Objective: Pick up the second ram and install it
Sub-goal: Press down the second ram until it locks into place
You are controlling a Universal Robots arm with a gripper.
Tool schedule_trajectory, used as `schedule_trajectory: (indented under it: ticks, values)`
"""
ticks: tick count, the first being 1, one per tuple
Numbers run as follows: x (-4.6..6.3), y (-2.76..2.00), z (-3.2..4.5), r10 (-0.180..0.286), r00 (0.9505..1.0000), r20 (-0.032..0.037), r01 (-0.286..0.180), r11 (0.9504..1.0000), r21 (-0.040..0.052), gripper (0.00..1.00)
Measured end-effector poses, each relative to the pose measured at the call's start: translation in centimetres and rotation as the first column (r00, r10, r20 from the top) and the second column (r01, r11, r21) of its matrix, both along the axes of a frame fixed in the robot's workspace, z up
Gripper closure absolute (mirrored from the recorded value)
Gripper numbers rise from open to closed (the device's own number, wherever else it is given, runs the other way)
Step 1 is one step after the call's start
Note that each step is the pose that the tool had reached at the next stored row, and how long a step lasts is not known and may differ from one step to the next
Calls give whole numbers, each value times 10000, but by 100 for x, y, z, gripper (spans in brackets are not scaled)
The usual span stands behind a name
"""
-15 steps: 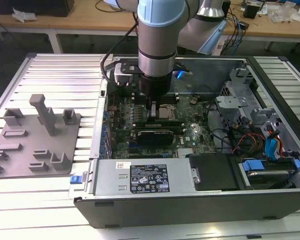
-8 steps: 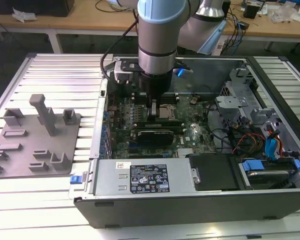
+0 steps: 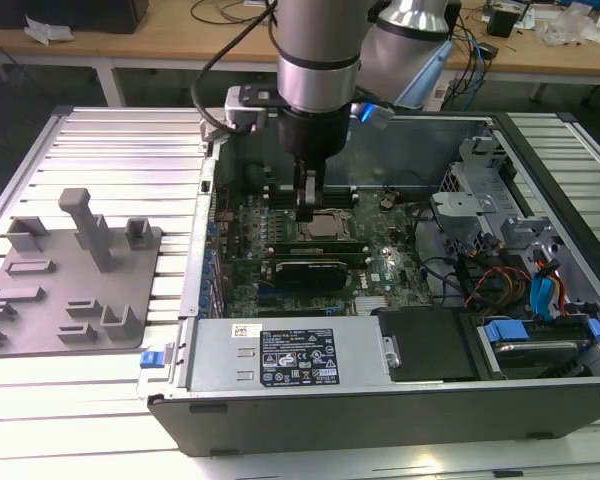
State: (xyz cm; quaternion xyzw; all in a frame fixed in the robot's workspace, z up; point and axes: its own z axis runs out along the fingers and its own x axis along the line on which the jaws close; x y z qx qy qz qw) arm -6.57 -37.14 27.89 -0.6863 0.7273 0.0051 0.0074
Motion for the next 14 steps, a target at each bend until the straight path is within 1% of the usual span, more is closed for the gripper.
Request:
schedule_trajectory:
  ticks: [3,4,14]
  values:
    - [300,0,0,-1,10000,0,1,10000,0,92]
    - [366,0,0,0,10000,1,0,10000,-1,92]
    - [412,0,0,0,10000,0,0,10000,0,92]
